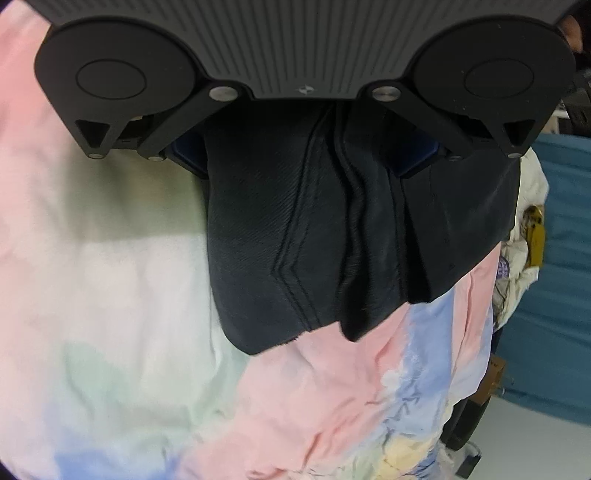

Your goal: Fold clothes

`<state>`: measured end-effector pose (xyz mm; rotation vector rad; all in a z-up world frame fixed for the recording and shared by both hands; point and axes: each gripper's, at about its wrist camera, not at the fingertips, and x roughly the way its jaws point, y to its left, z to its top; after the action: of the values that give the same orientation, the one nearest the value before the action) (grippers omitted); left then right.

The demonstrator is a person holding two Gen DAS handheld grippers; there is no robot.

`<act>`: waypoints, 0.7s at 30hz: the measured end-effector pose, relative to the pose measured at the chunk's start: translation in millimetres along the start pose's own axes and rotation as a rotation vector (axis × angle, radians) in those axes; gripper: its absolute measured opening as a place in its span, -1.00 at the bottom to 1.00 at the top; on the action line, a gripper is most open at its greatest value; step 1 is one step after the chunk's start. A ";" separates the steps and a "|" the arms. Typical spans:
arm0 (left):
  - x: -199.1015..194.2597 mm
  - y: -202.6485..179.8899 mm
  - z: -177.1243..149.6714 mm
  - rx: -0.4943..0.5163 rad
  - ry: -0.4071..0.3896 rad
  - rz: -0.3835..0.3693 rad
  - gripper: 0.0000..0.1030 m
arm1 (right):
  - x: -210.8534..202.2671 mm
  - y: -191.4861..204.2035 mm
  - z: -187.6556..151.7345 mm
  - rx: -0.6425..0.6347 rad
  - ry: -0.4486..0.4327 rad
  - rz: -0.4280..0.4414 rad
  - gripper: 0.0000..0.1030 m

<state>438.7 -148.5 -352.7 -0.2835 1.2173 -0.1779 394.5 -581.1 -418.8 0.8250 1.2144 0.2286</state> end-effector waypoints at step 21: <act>-87.9 -36.0 -49.4 0.091 -0.148 0.061 -0.38 | -78.9 123.8 -67.9 -0.267 -0.203 -0.243 -0.39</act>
<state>363.1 -163.5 -278.4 -0.1770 1.0666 -0.1555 337.4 -510.1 -285.2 0.4519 1.0538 0.1023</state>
